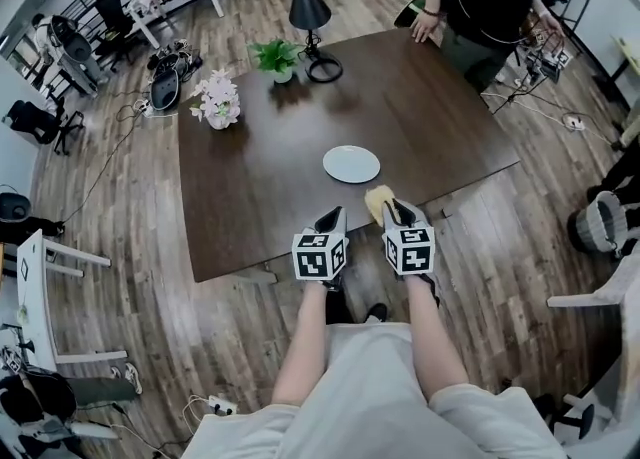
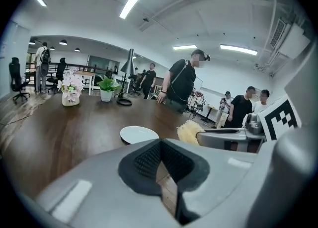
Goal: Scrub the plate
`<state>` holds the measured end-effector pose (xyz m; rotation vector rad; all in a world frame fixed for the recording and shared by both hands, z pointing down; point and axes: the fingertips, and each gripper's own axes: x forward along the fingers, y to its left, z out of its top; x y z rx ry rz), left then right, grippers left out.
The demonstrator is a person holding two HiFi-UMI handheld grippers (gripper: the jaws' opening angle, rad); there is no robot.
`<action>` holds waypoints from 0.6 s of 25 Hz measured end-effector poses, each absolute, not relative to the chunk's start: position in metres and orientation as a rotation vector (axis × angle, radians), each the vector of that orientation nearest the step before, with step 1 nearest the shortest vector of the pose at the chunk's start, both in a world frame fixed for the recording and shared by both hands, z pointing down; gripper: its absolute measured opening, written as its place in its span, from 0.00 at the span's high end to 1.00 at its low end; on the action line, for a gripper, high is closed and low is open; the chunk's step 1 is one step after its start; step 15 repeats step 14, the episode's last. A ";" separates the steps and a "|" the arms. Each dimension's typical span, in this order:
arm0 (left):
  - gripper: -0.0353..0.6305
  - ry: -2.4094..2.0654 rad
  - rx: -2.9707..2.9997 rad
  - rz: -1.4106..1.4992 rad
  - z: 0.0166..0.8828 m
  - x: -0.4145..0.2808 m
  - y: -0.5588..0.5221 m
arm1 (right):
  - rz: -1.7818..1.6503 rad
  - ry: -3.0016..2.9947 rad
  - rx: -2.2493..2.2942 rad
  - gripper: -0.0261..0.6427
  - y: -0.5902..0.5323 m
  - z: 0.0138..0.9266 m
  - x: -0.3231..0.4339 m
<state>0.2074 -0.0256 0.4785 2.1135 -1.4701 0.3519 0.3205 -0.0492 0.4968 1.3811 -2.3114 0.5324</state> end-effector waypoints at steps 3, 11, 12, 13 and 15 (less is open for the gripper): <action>0.94 -1.464 2.110 0.328 0.479 0.206 -0.017 | 0.537 -2.307 1.375 0.85 -0.040 0.498 0.323; 0.94 -1.446 2.109 0.291 0.481 0.212 -0.008 | 0.482 -2.305 1.352 0.85 -0.033 0.491 0.322; 0.94 -1.447 2.107 0.287 0.482 0.210 -0.007 | 0.477 -2.307 1.344 0.85 -0.034 0.491 0.318; 0.94 -1.449 2.105 0.282 0.482 0.207 -0.007 | 0.471 -2.309 1.336 0.85 -0.034 0.491 0.314; 0.94 -1.451 2.104 0.277 0.483 0.203 -0.007 | 0.465 -2.312 1.328 0.85 -0.035 0.491 0.310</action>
